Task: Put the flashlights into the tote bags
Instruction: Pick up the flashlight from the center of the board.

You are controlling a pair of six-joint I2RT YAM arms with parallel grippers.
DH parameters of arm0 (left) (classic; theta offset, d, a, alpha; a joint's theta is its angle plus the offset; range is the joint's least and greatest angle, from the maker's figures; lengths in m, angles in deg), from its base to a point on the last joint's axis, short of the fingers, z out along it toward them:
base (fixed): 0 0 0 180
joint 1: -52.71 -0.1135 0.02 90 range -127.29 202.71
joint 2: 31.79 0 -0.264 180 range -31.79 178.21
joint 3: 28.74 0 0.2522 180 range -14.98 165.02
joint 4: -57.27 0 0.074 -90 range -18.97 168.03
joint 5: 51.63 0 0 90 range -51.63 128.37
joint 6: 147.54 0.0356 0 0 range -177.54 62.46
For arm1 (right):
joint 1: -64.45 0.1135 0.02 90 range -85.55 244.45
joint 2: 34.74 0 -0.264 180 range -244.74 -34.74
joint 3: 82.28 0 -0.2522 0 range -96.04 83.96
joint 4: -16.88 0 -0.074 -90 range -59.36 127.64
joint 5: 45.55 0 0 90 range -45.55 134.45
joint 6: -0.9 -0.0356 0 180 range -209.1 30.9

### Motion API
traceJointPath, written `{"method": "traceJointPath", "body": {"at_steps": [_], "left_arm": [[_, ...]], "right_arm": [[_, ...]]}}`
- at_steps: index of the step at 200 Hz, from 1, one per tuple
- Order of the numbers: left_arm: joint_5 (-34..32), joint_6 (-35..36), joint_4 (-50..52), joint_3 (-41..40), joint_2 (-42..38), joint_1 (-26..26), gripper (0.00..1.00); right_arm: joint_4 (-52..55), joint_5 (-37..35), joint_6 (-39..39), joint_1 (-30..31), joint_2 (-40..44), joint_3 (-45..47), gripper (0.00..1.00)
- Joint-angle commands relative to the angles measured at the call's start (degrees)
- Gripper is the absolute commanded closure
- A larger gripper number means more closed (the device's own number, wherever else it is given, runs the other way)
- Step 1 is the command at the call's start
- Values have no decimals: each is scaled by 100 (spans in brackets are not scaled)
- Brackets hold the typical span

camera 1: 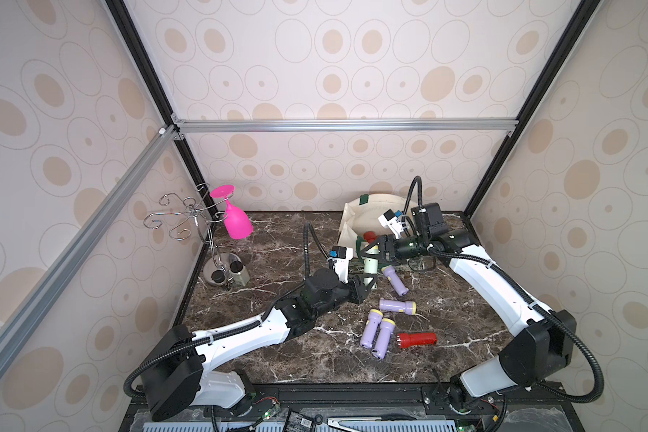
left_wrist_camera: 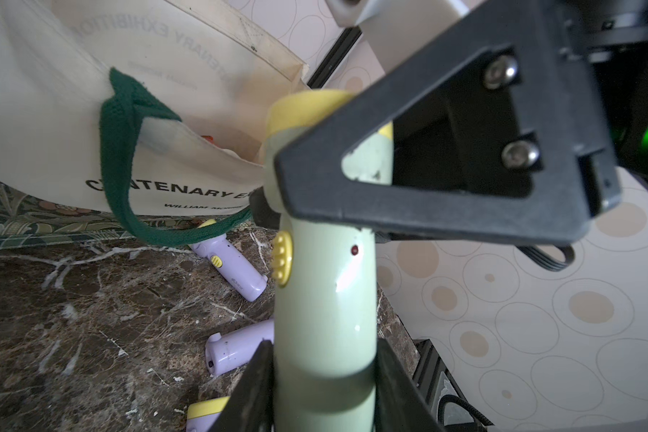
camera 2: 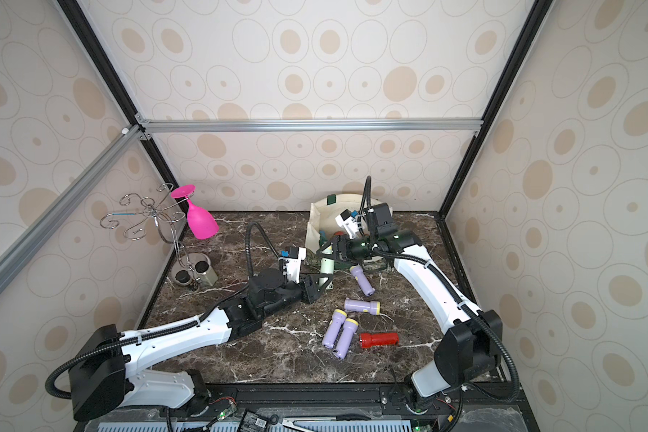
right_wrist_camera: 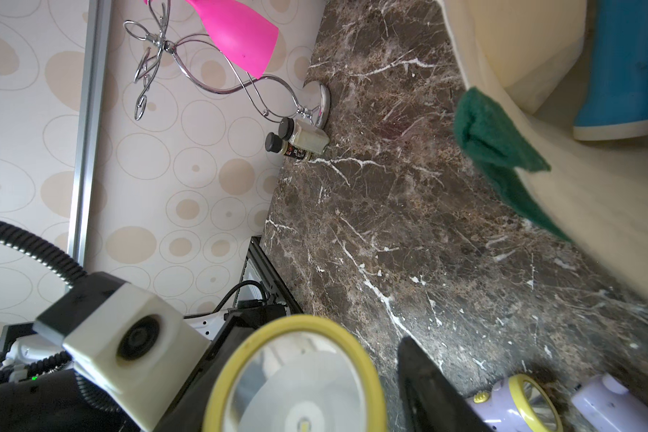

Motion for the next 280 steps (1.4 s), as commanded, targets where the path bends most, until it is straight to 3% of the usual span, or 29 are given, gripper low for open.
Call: {"method": "traceJointPath", "body": {"at_steps": [1,79,117,168,206,248,280], "left_arm": [[22,-30,-415,87,8,48,100],[-130,-65,-363,3,55,43,100],[-257,-17,-319,10,70,43,76],[-342,57,-336,-37,55,46,43],[-419,187,-255,-15,42,45,32],[-454,286,-165,82,72,52,10],[-517,216,-317,-15,69,69,2]], "right_arm": [[0,-53,44,49,37,-146,46],[189,-415,293,56,144,-317,81],[532,-863,593,53,206,-548,100],[943,-1444,969,54,218,-853,100],[1191,-1826,1170,29,109,-1210,100],[1318,-2350,1236,-74,-23,-1694,100],[1485,-2464,1285,-250,-296,-2162,100]]}}
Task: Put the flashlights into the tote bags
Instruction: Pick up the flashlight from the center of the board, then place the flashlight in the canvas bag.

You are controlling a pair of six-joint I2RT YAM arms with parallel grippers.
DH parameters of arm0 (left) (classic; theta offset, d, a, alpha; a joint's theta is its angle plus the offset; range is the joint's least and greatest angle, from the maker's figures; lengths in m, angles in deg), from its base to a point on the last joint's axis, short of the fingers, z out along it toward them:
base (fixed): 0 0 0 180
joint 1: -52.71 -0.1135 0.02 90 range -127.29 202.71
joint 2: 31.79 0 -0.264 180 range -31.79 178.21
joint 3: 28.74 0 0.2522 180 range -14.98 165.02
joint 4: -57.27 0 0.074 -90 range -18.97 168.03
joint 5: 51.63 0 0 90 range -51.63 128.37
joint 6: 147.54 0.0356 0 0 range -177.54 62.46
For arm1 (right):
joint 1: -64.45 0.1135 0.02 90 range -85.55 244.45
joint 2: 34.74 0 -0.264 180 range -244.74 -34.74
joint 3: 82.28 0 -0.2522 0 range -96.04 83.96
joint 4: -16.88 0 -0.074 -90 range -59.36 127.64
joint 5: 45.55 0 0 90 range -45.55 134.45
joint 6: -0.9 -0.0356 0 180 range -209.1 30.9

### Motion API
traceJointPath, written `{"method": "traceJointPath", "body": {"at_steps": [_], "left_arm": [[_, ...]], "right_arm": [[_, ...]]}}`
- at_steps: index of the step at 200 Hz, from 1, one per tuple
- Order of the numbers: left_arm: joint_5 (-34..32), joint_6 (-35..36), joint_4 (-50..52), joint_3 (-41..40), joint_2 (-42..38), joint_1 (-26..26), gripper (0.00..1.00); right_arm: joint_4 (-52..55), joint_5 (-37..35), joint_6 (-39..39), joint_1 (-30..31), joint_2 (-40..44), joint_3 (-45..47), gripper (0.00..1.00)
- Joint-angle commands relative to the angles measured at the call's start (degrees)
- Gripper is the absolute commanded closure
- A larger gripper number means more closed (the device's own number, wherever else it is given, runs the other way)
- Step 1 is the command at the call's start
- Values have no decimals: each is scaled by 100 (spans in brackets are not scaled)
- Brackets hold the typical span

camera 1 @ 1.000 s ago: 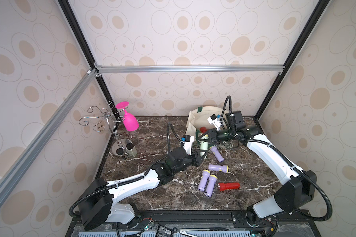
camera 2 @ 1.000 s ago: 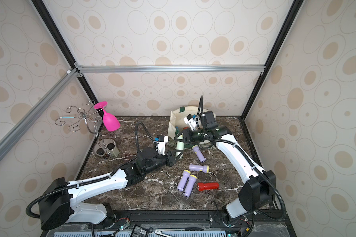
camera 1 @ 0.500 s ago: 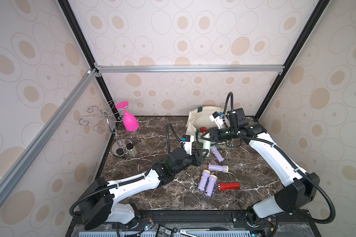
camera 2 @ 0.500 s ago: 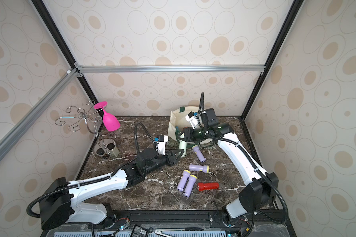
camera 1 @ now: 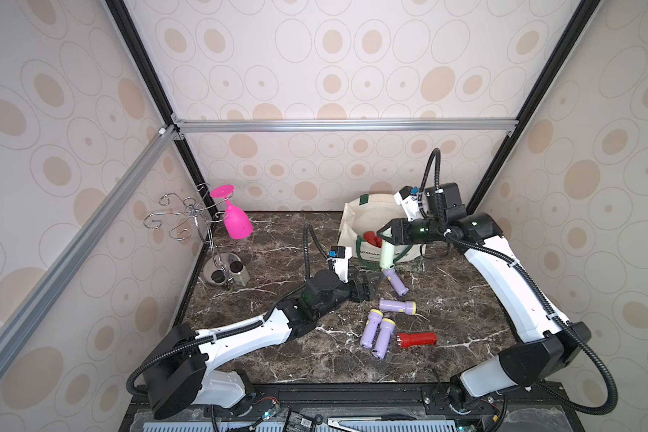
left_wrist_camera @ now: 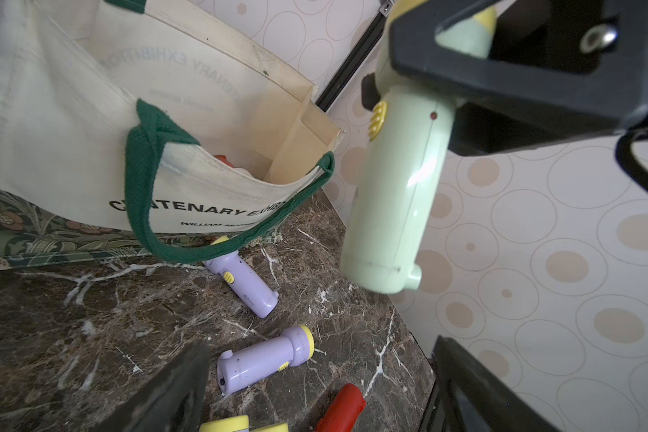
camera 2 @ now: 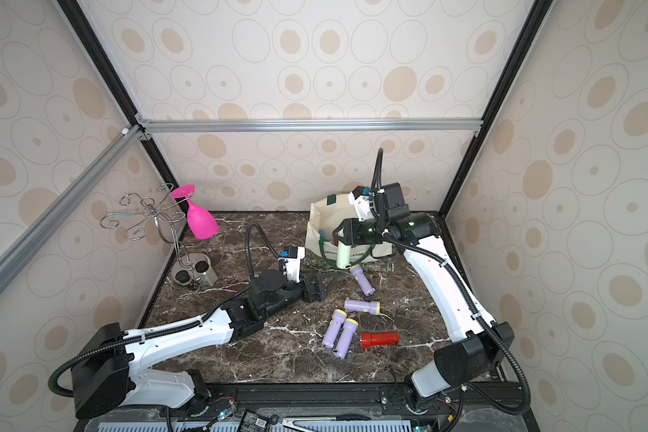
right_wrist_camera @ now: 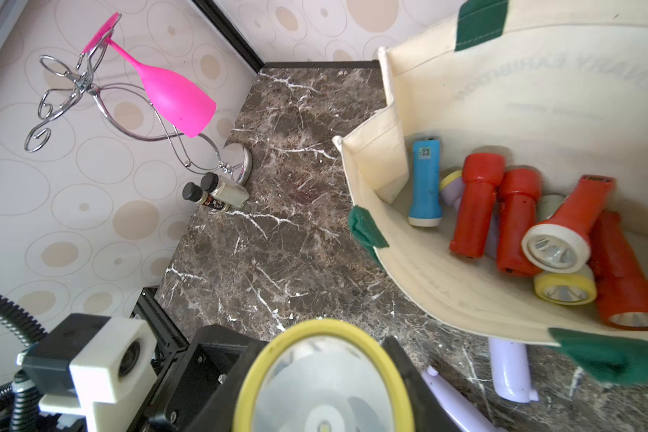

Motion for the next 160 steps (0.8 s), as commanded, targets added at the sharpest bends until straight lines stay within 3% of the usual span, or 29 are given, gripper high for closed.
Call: {"method": "traceJointPath", "body": {"at_steps": [1,160], "left_arm": [[-111,63,-92,35,2,36,2],[-194,164,101,169,75,80,0]], "right_arm": [[184,-239,151,-131,-247,-389,100],[138,-1062,-169,-355,-1954,-2321,100]]}}
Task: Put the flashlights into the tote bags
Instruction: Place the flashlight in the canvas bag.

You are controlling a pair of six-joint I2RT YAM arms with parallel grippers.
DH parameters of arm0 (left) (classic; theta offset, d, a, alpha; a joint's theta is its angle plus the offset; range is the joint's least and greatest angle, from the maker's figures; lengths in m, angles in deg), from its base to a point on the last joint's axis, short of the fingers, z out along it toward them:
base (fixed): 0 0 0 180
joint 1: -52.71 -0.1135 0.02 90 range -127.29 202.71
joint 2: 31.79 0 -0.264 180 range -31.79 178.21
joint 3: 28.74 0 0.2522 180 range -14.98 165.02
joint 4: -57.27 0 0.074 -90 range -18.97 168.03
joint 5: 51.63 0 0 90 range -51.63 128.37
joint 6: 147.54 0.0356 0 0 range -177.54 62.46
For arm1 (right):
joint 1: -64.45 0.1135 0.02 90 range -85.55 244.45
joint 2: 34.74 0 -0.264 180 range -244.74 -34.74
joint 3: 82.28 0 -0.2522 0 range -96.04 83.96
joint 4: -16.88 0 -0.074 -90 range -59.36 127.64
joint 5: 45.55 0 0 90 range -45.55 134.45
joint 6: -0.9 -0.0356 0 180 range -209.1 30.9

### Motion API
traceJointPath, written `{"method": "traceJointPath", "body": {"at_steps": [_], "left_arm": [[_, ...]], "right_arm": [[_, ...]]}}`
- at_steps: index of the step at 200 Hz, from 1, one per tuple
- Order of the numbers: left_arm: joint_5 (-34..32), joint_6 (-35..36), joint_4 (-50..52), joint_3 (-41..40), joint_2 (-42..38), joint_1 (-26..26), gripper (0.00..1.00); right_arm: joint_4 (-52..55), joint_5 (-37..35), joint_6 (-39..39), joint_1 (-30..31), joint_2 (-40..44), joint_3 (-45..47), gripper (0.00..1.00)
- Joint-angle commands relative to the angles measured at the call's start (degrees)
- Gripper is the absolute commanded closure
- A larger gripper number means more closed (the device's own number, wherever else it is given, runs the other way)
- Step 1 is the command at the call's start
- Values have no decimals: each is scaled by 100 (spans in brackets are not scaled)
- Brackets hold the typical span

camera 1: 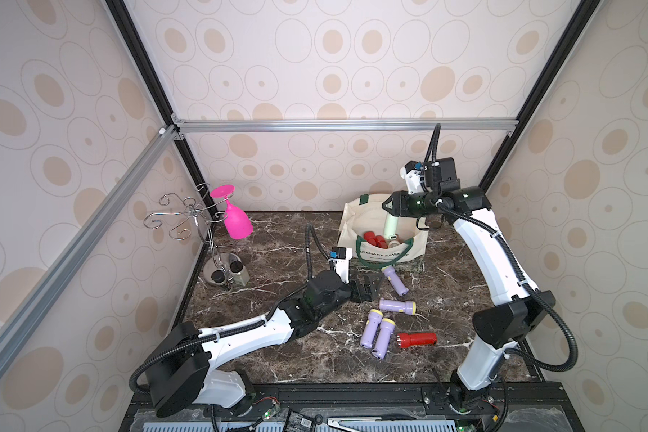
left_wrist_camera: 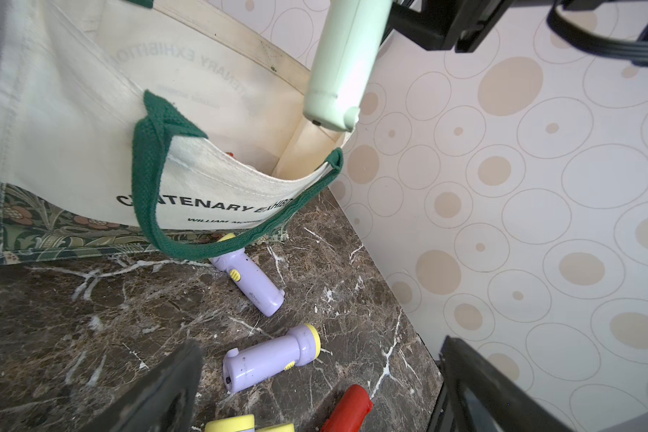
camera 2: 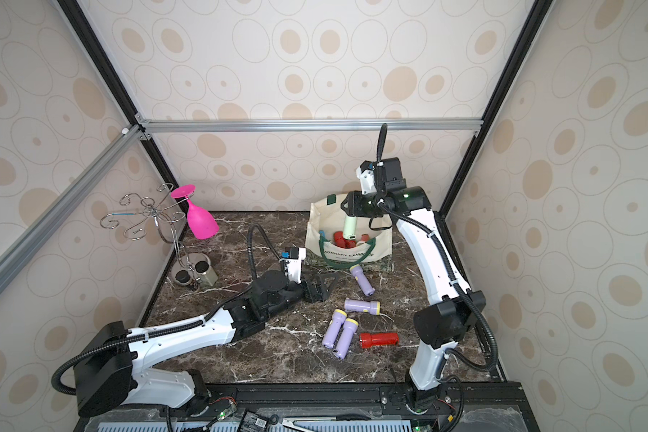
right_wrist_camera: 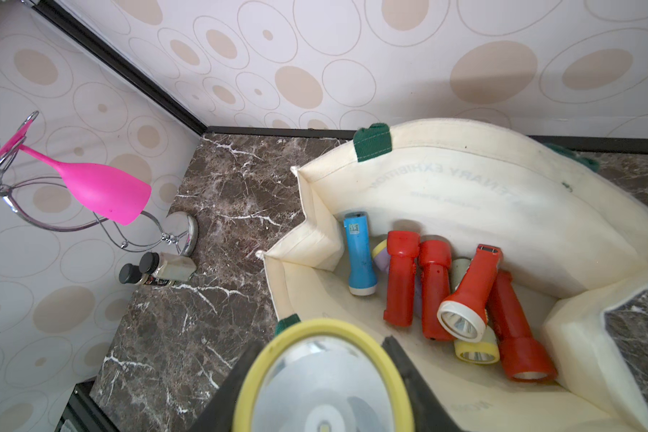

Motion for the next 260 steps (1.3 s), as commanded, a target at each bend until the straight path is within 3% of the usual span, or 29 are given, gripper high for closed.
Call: {"method": "traceJointPath", "body": {"at_steps": [1,85,126,212,227,260], "left_arm": [[-72,160,98,172,-12,47,0],[-202,150,333,42,-248,43,0],[-182,267,786,306,-80,43,1],[-88,206,1049,281,136,57,1],[-62,223,1095,315,166,61,1],[-74,285,1267,436,236,59,1]], "right_arm": [[-105,-296,-115,-19,-289,-222,100],[-147,-809,-83,-36,-1458,-925,100],[111,-726,-39,-36,-2095,-1444,100],[64,-906,213,-31,-2302,-917,100],[9,-903,168,-32,-2278,-823,94],[-3,-884,114,-36,-2160,-799,68]]}}
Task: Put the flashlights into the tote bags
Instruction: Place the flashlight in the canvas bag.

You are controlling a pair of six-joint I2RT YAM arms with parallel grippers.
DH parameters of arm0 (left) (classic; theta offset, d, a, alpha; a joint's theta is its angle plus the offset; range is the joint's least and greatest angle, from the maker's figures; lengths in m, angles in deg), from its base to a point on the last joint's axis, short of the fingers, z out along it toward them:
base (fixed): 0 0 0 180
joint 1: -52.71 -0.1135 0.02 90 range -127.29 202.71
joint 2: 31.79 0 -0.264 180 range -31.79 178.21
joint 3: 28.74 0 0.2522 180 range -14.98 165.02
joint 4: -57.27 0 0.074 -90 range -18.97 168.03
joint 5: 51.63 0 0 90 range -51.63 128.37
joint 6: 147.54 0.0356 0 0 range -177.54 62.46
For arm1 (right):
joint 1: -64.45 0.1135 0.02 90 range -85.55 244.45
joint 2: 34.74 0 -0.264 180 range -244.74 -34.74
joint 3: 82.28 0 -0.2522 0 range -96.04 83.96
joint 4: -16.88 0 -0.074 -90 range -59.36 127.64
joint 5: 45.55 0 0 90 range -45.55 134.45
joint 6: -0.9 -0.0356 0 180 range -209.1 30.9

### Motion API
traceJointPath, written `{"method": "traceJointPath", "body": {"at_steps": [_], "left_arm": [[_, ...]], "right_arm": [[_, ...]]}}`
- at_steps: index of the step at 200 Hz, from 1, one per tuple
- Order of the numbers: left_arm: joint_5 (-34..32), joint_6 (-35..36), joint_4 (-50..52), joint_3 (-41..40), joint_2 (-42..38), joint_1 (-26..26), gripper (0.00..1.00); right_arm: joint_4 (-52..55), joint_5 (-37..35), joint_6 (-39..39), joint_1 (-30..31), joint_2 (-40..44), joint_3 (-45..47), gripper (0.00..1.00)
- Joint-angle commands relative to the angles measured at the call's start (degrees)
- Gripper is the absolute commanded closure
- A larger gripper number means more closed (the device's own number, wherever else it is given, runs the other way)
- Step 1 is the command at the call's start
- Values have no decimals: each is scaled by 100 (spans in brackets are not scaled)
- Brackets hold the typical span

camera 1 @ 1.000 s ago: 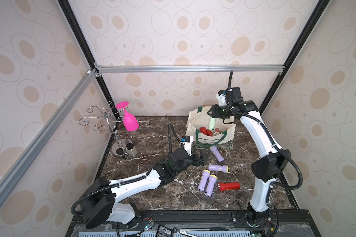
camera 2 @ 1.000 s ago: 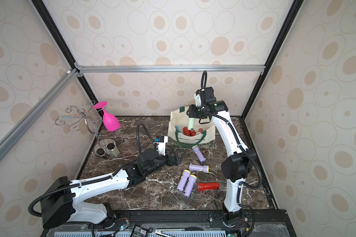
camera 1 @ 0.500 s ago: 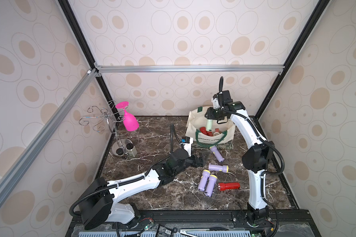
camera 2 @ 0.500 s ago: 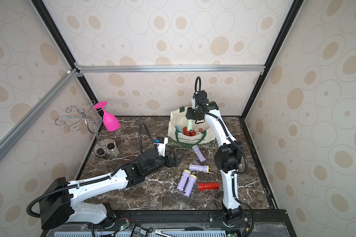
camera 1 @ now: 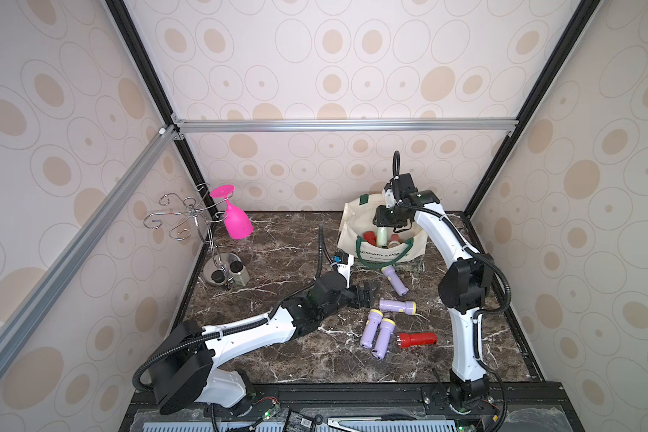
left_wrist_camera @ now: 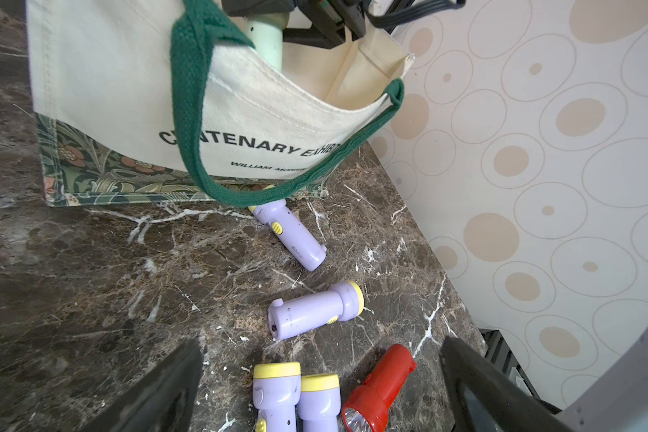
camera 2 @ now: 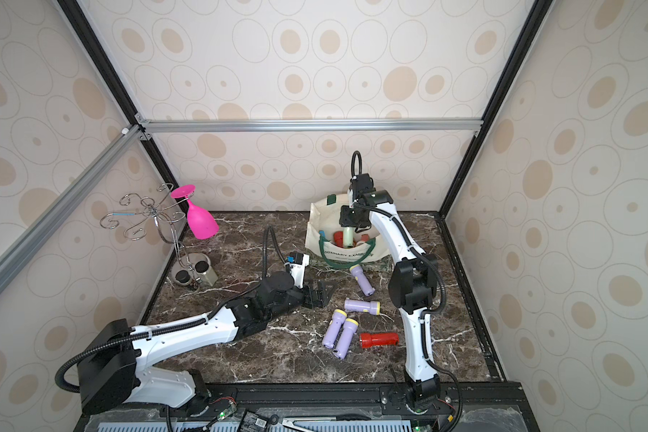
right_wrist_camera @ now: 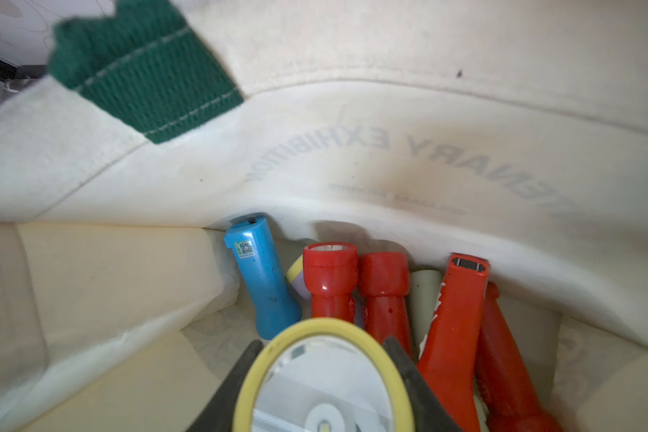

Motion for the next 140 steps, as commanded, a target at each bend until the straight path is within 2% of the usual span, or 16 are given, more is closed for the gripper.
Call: {"method": "traceJointPath", "body": {"at_steps": [1,31,46,75,140], "left_arm": [[-15,158,215,304,80,49,1],[-22,184,327,341,140,50,1],[-23,227,471,421,193,50,1],[-49,340,825,599,334,89,1],[-119,549,1310,673,643,327,4]], "right_arm": [[-58,-27,7,-12,137,8,67],[-116,-145,53,-17,338,-5,41],[-134,-181,68,-17,470,-4,32],[-150,-177,155,-16,758,-1,24],[-126,-13,130,1,1618,216,15]]}}
